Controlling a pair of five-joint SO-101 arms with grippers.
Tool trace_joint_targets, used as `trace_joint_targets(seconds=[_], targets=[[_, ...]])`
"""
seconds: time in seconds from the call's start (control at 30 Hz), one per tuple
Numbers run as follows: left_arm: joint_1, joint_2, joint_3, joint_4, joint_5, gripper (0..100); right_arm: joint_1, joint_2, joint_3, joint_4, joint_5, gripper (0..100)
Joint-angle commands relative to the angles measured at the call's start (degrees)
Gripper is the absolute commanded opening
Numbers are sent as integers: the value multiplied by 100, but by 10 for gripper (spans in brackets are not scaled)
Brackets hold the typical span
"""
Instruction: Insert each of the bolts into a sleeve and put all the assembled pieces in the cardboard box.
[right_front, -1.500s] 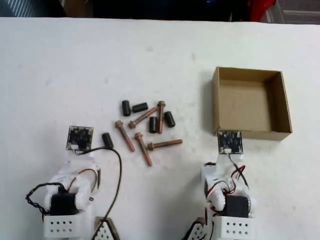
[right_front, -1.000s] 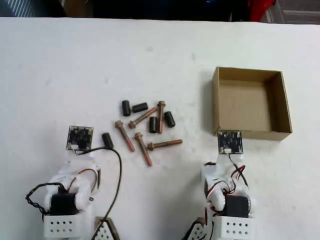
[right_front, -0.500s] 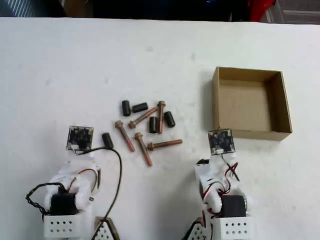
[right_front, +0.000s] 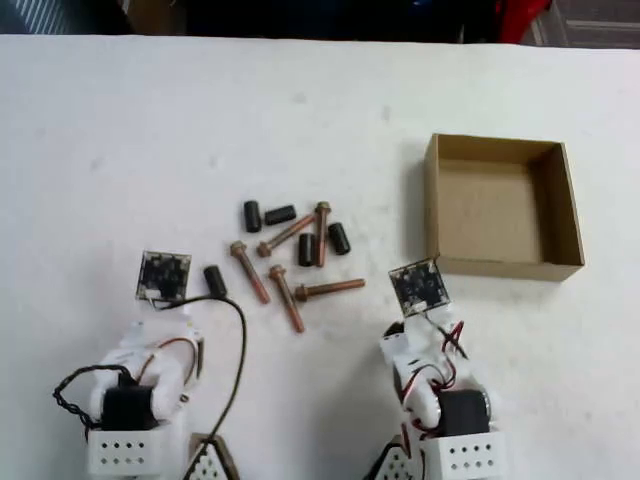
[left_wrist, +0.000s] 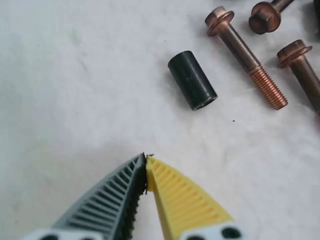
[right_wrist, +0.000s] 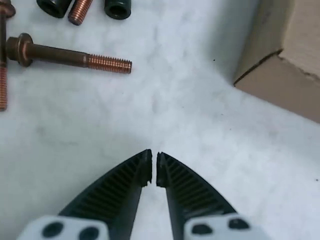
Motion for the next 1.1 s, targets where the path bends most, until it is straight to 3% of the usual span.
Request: trace_joint_targets(seconds=[0.0,0.7,0.83,1.0,1.07], targets=[[136,-40,-9,35,-35,23,-22,-22,44,22,123,18],[127,-40,-9,35,-18,24,-4,-22,44,171,123,16],[127,-40,-9,35,-18,24,347,-31,26,-48,158,17],[127,-40,-9,26,-44,24,787,-31,-387,-251,1327,18],[127,-40,-9,26,-44,24,1059,-31,-756,-251,1380,18]])
